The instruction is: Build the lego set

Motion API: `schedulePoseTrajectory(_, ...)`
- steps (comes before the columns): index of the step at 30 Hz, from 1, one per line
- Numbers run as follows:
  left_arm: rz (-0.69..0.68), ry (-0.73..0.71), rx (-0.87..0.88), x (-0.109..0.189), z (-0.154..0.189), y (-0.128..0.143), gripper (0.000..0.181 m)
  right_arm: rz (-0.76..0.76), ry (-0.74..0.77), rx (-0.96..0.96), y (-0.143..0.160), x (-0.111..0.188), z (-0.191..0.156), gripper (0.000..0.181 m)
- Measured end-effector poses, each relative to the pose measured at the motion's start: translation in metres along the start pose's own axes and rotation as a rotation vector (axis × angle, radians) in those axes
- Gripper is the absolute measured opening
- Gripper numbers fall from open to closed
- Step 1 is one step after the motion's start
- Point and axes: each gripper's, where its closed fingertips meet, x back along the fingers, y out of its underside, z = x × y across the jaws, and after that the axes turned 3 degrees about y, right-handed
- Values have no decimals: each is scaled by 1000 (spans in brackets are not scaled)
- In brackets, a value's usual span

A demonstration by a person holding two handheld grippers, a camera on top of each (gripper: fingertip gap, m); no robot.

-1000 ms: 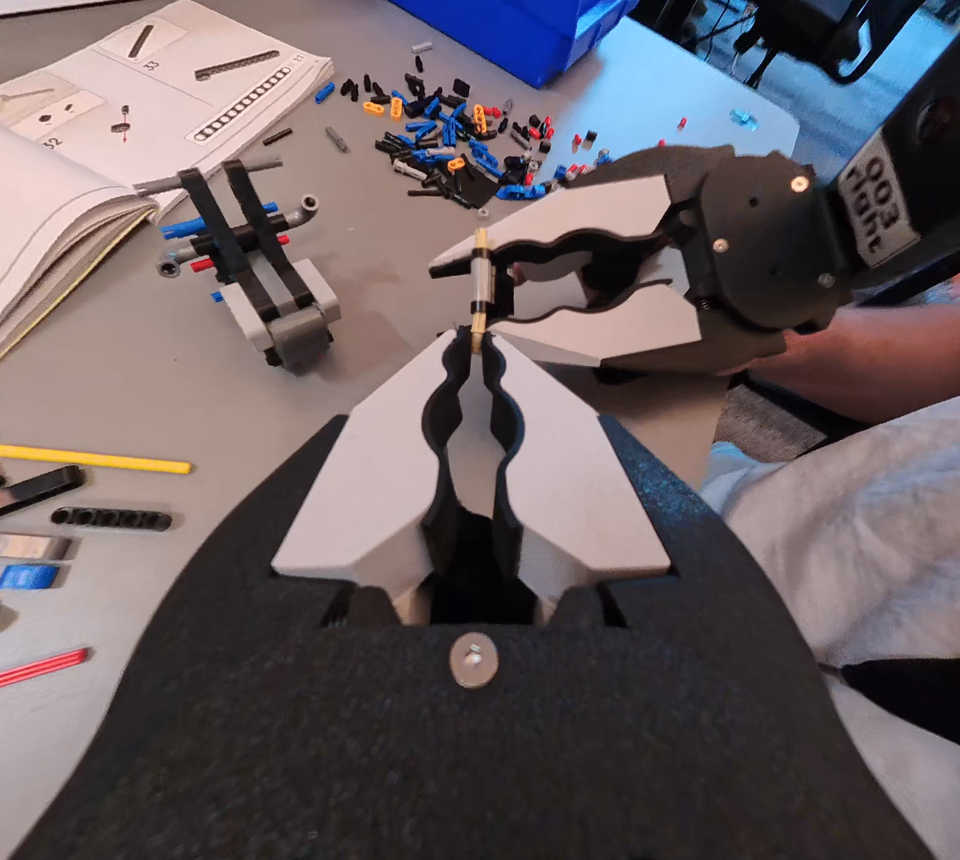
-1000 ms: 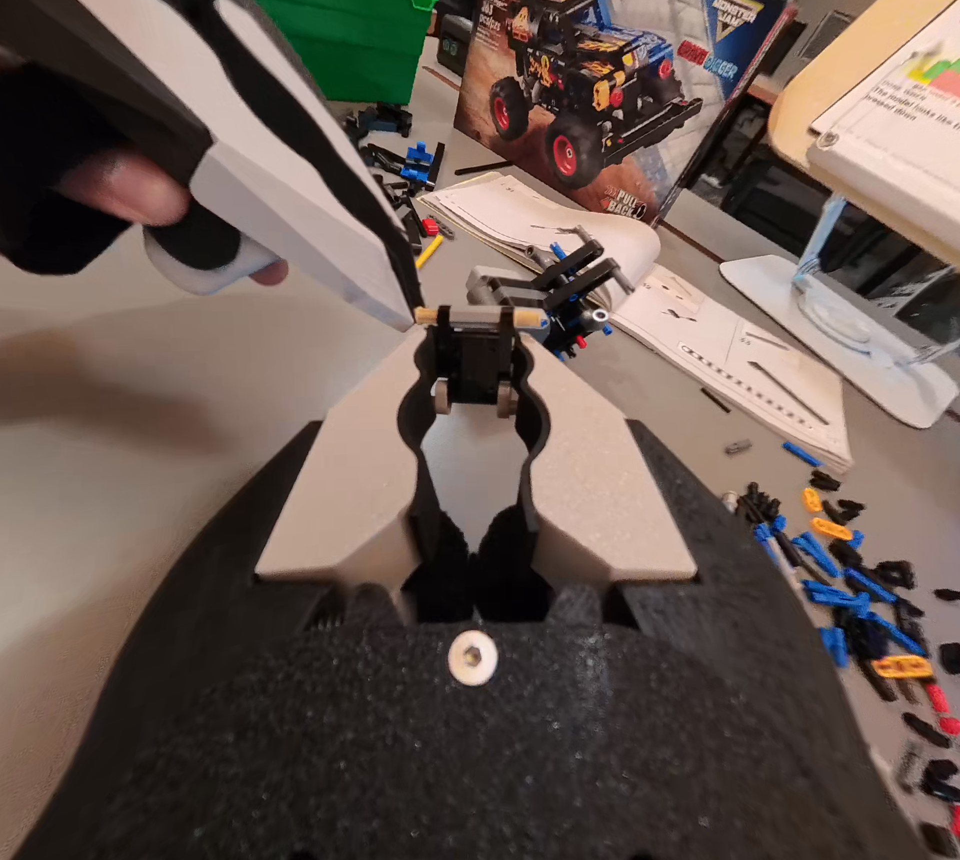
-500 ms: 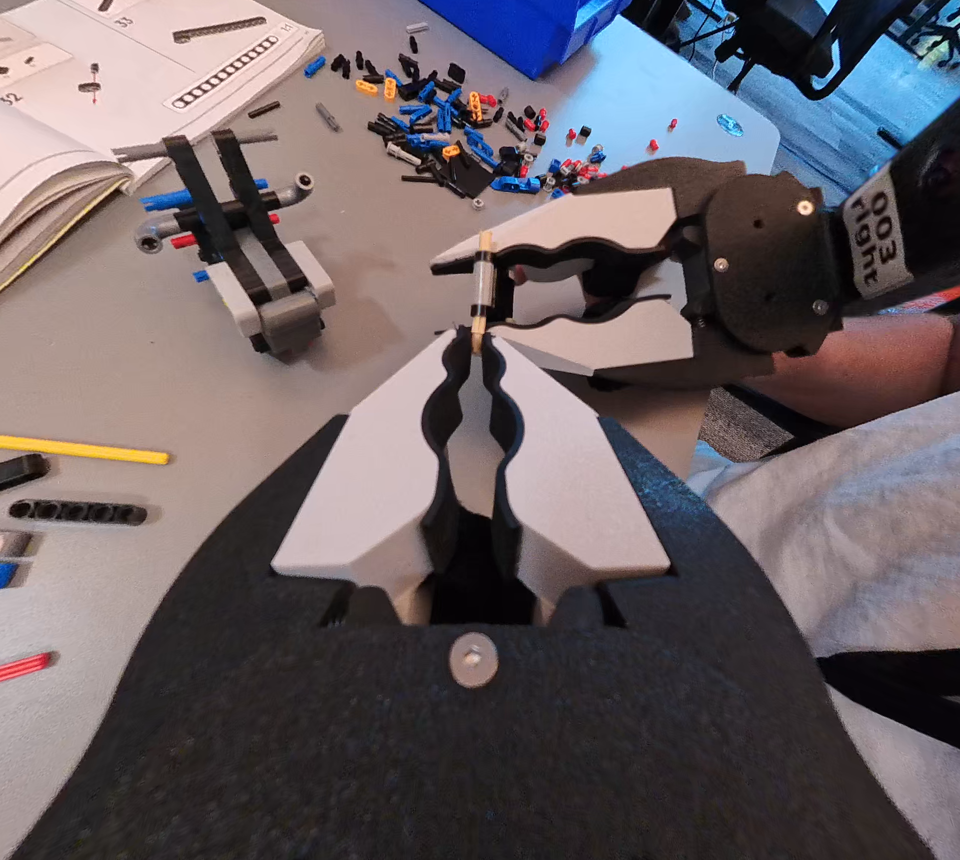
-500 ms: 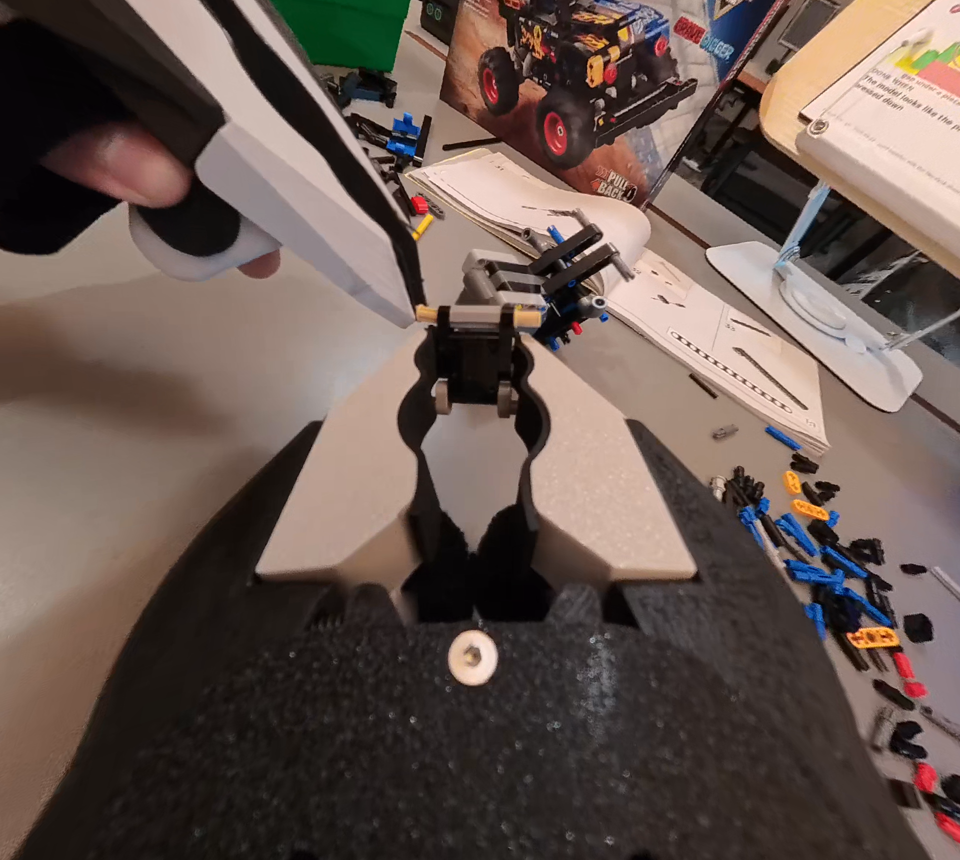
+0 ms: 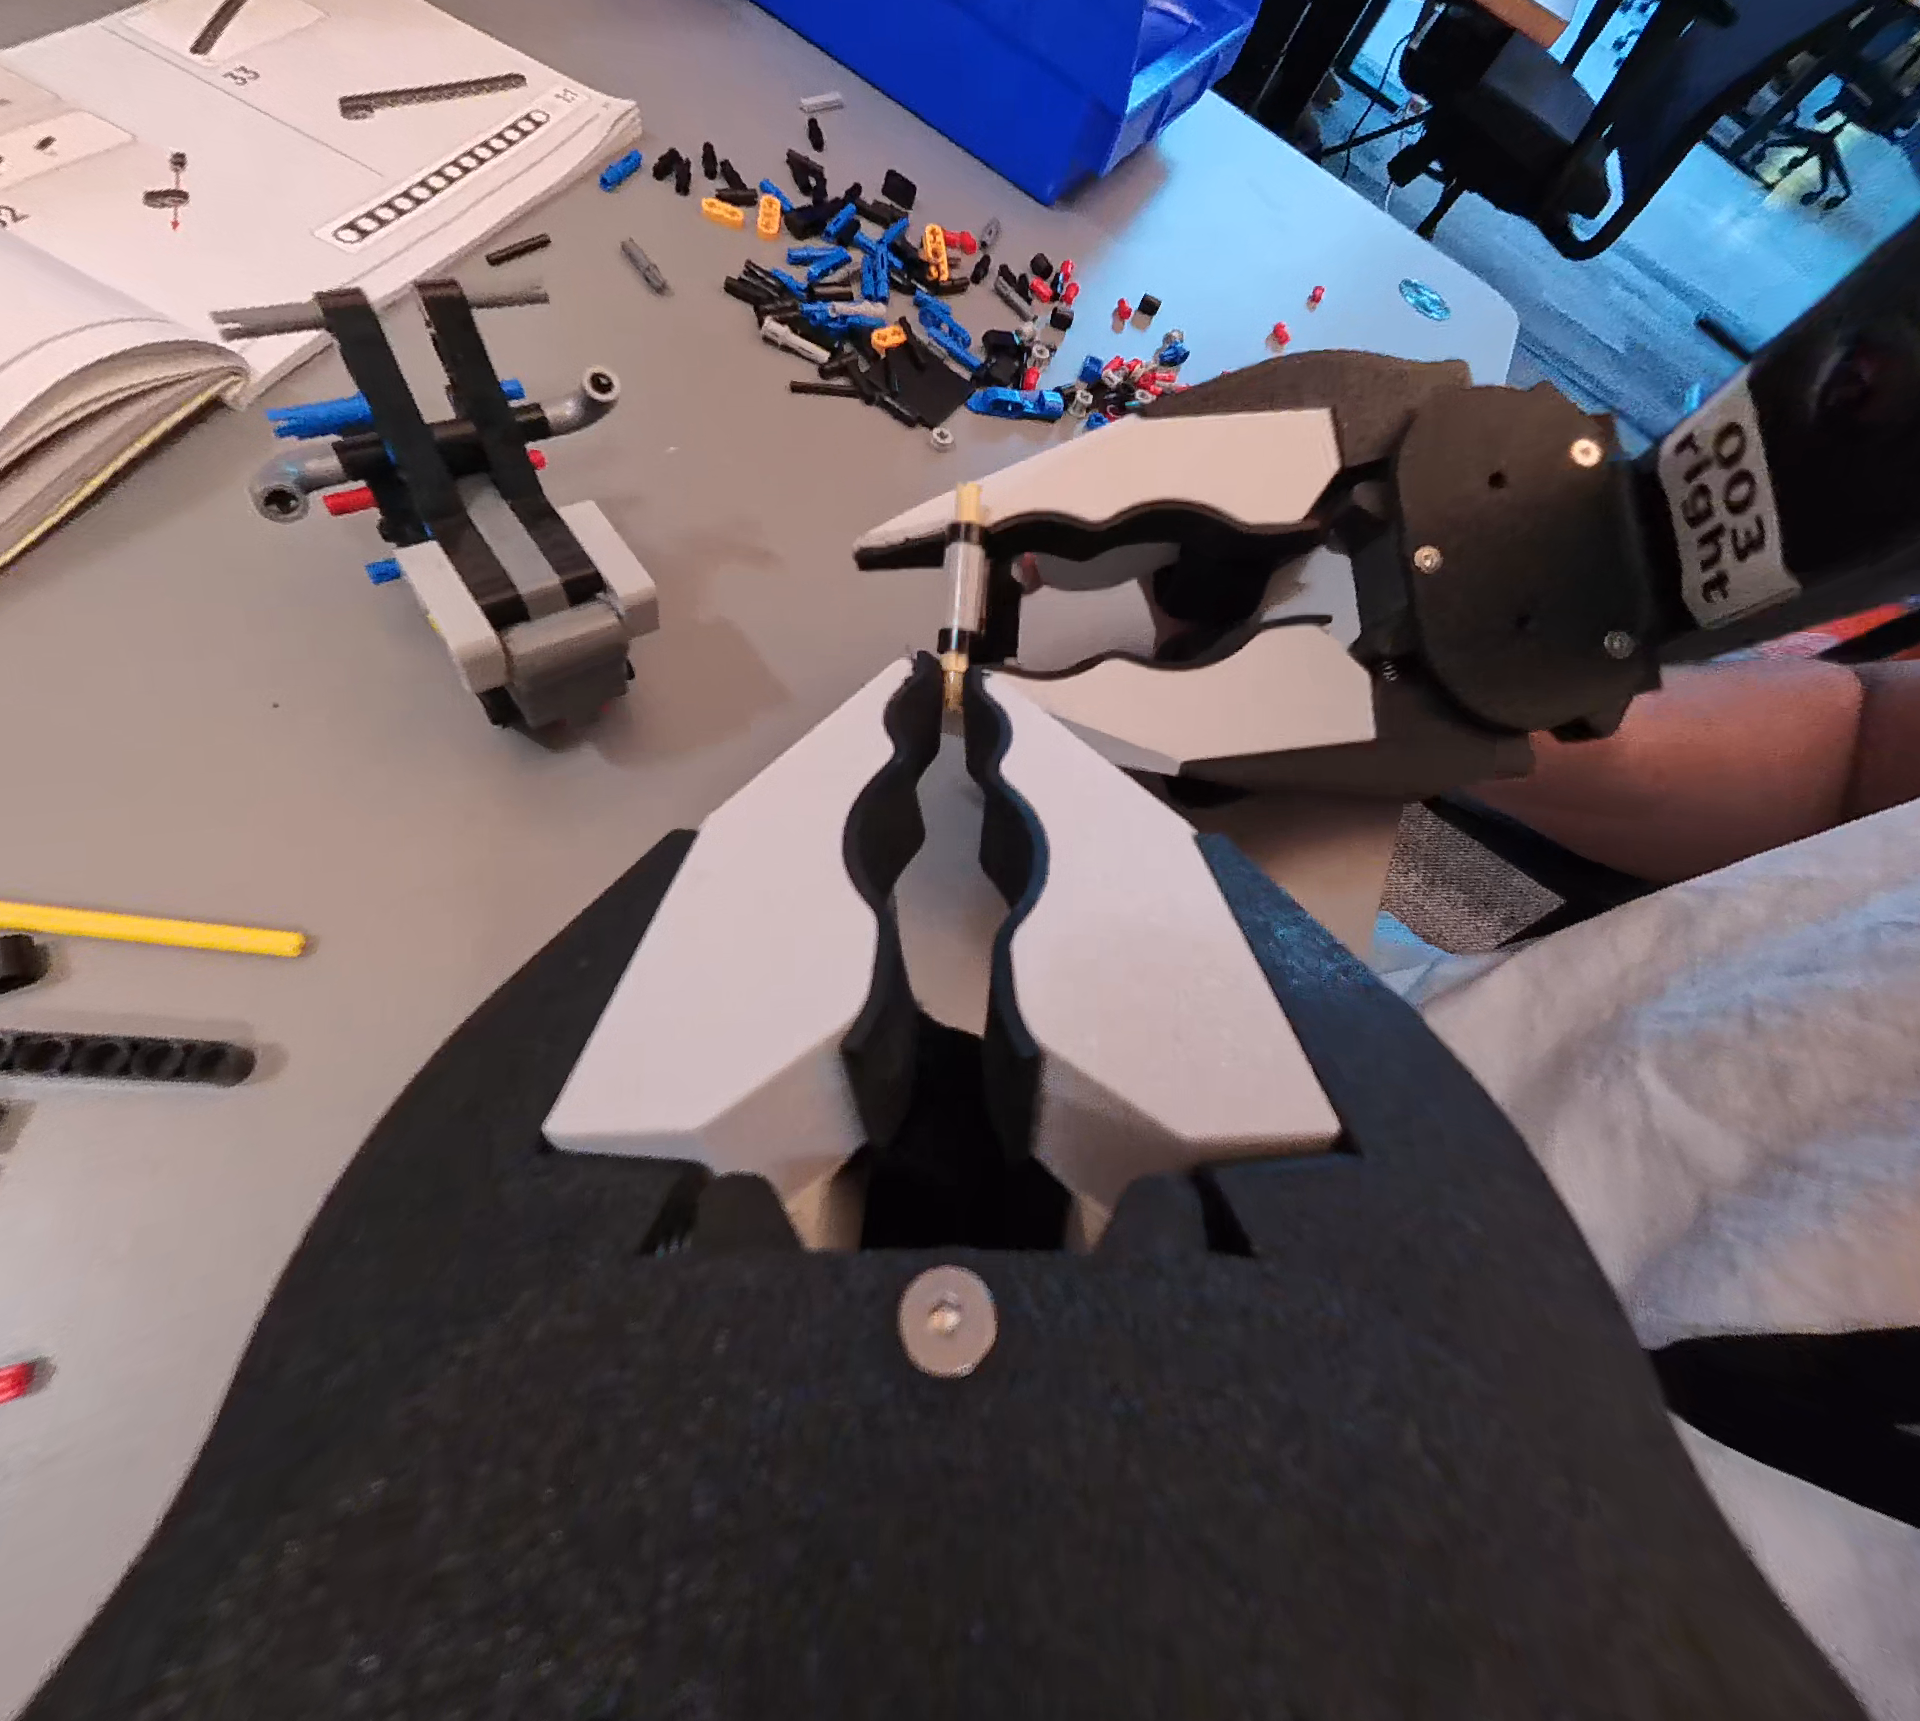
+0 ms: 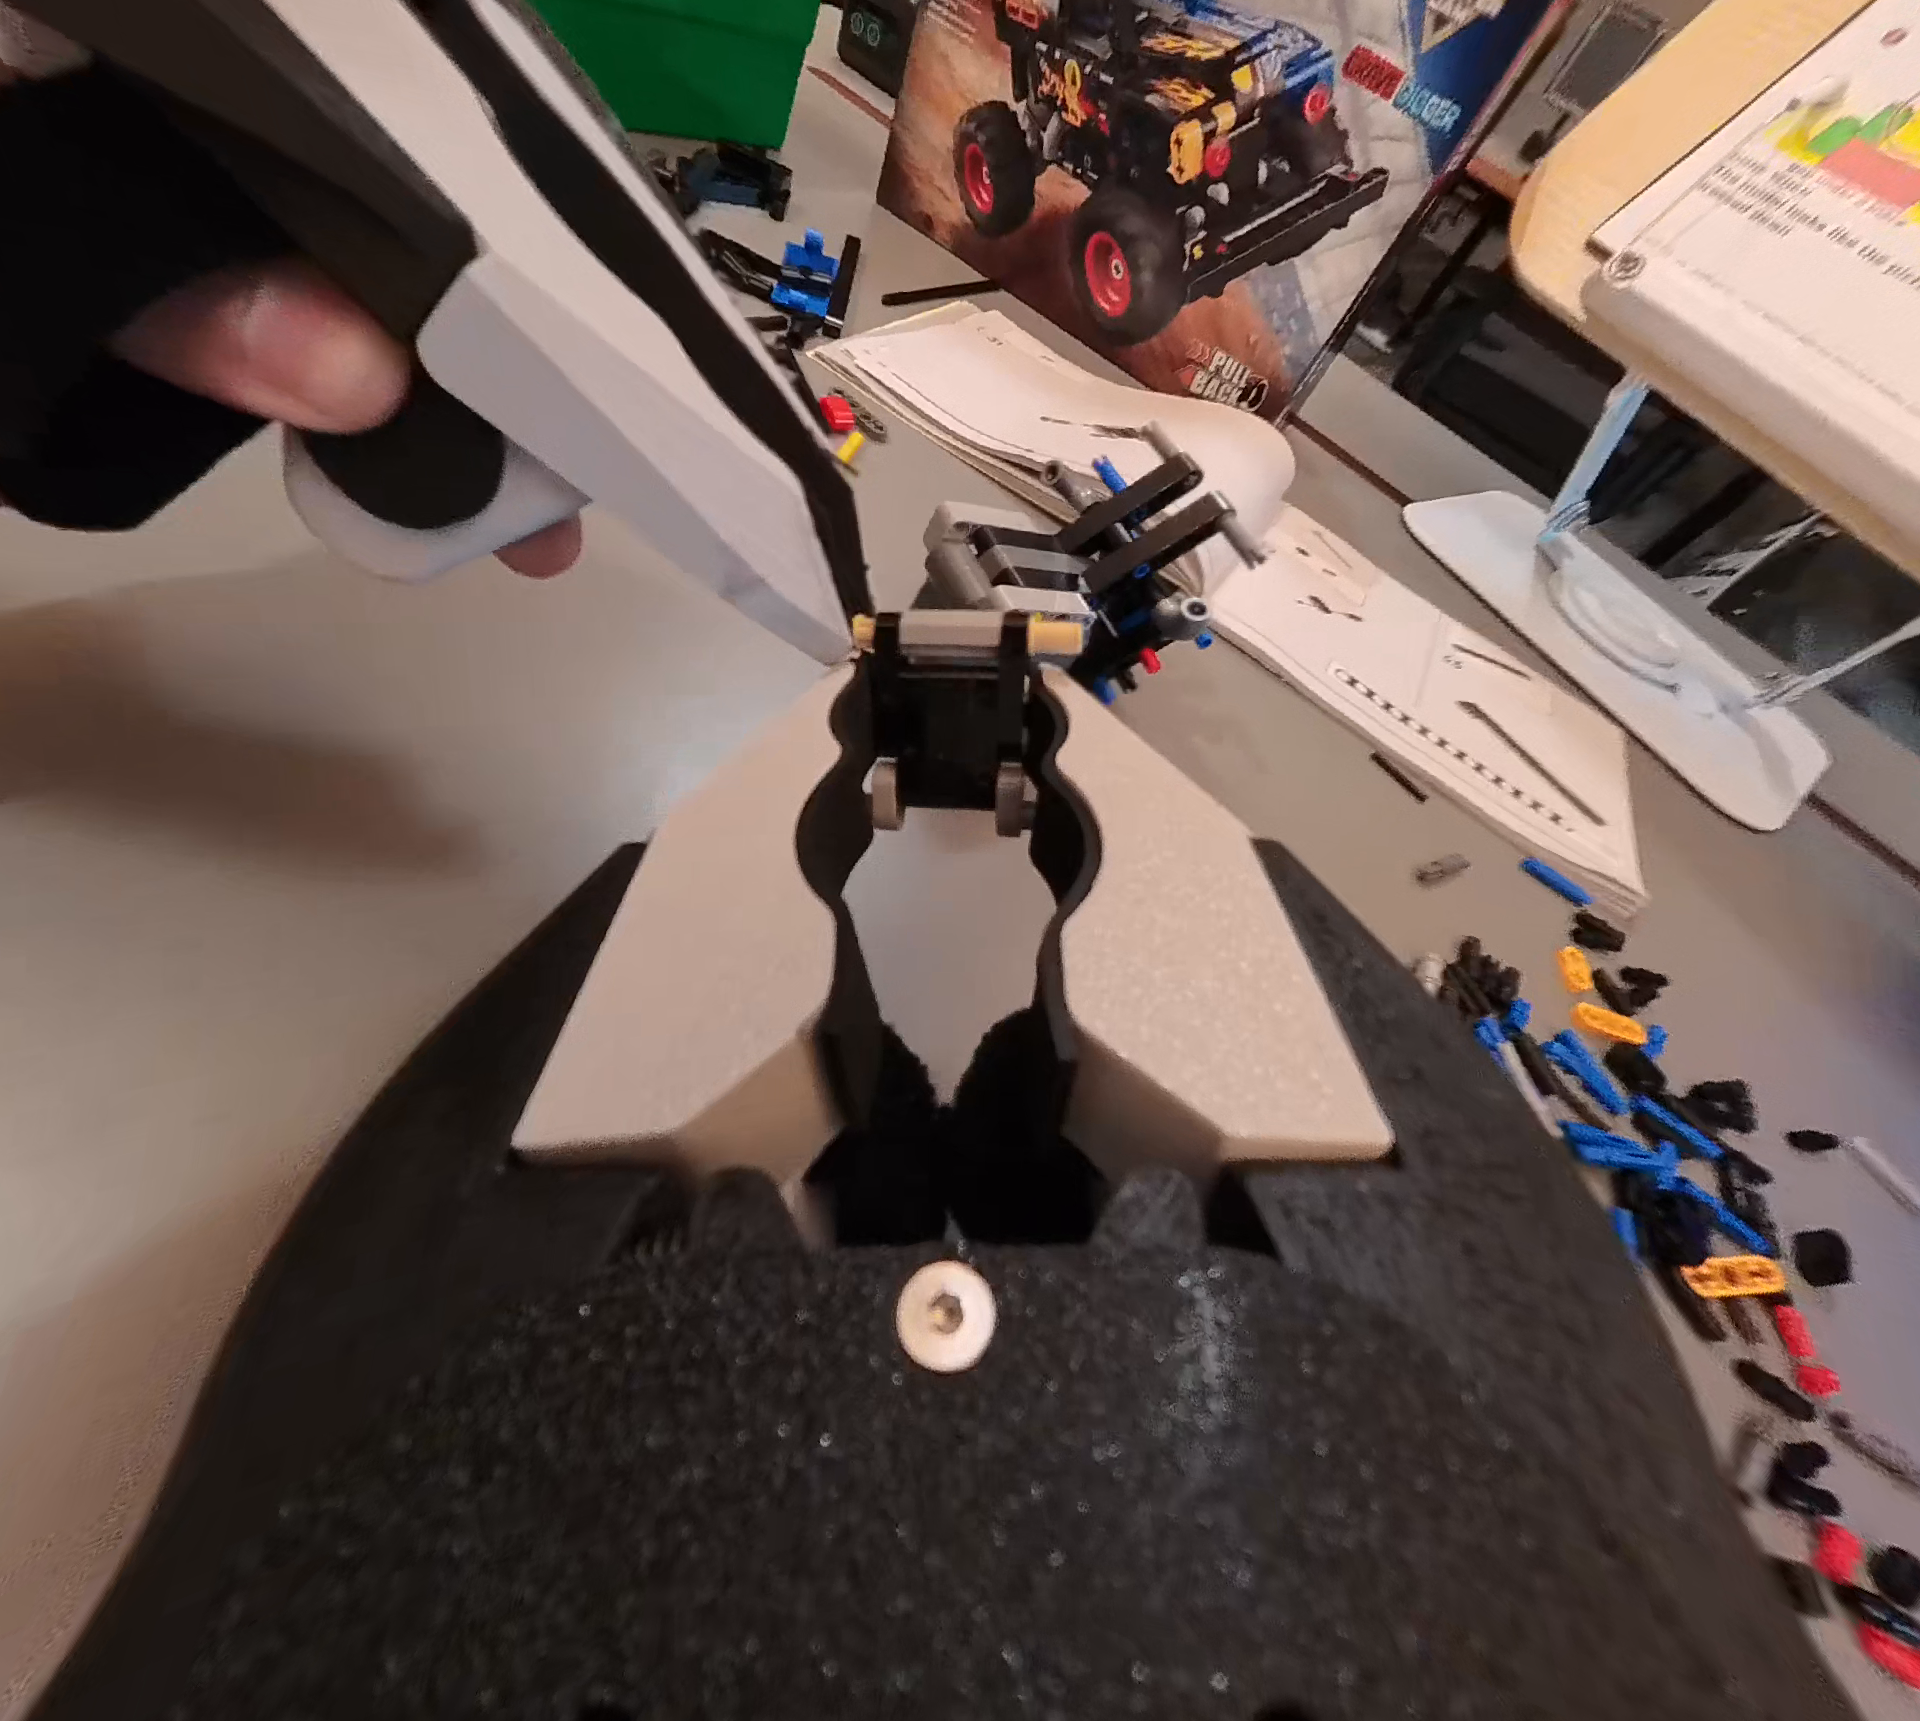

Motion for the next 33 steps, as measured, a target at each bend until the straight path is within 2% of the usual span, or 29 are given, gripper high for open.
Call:
schedulePoseTrajectory(6, 50, 9, -14, -1, 0, -5, 3, 3, -58, -108, -1, -1, 3, 26)
schedulePoseTrajectory(11, 80, 40, -46, 2, 2, -8, 3, 43, 9, -30, -7, 1, 5, 26)
schedulePoseTrajectory(33, 98, 57, -77, 8, 8, -9, 3, 62, -18, -79, -9, 2, 7, 26)
